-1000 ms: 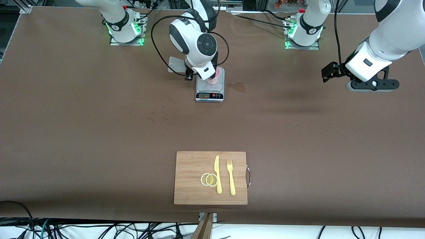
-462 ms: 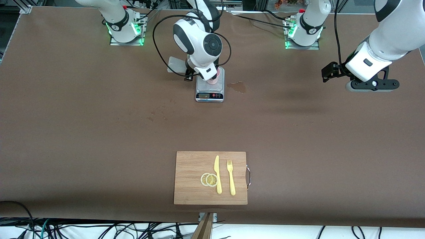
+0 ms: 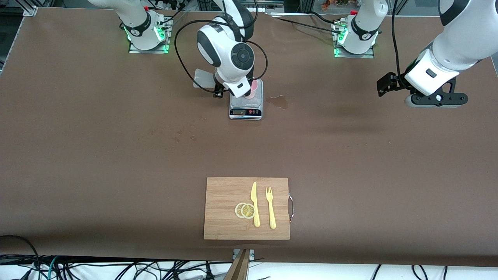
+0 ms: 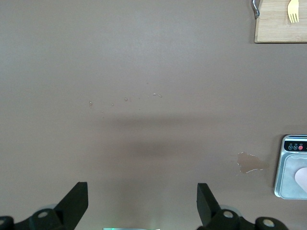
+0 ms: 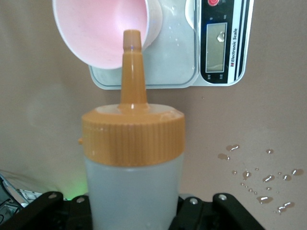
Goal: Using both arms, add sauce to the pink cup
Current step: 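Move the bottle with the right gripper back away from the scale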
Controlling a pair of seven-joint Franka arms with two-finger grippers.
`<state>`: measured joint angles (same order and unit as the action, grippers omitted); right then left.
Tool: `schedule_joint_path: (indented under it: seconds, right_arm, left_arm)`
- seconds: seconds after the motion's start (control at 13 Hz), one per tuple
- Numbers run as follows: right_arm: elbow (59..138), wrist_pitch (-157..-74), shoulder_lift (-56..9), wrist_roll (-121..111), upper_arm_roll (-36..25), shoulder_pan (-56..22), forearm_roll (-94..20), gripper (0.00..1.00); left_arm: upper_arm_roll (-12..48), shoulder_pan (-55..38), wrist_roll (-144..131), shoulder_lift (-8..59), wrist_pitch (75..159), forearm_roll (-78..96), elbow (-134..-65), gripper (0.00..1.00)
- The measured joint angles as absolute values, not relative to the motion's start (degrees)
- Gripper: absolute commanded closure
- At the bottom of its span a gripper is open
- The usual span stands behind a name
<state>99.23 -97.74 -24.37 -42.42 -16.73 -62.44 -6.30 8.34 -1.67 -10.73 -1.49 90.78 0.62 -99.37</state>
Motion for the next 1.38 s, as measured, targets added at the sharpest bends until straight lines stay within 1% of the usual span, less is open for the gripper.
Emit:
schedule_joint_path:
  seconds: [0.38, 0.62, 0.85, 0.92, 1.15, 1.38]
  right_arm:
    - [100.6, -96.7, -19.0, -52.2, -17.0, -55.3, -14.2, 0.93]
    - [101.5, -95.2, -15.7, -61.7, -17.2, -49.1, -20.1, 0.93]
    - [101.6, -92.0, -14.4, -73.8, -18.4, -42.6, -27.7, 0.93]
    - [101.6, -90.9, -14.4, -78.6, -19.8, -40.8, -30.4, 0.93]
    - [102.2, -87.1, -14.7, -93.3, -26.6, -37.3, -37.1, 0.93]
    - [102.9, -82.0, -16.8, -107.4, -30.9, -32.5, -42.1, 0.93]
  left_arm:
    - [8.3, -1.7, -10.7, -1.5, 90.8, 0.6, -99.4, 0.0]
    - [8.3, -1.7, -10.7, -1.5, 90.8, 0.6, -99.4, 0.0]
    - [8.3, -1.7, -10.7, -1.5, 90.8, 0.6, -99.3, 0.0]
    - [8.3, -1.7, -10.7, -1.5, 90.8, 0.6, -99.3, 0.0]
    - [8.3, -1.7, -10.7, -1.5, 90.8, 0.6, -99.3, 0.0]
    - [8.3, -1.7, -10.7, -1.5, 90.8, 0.6, -99.3, 0.0]
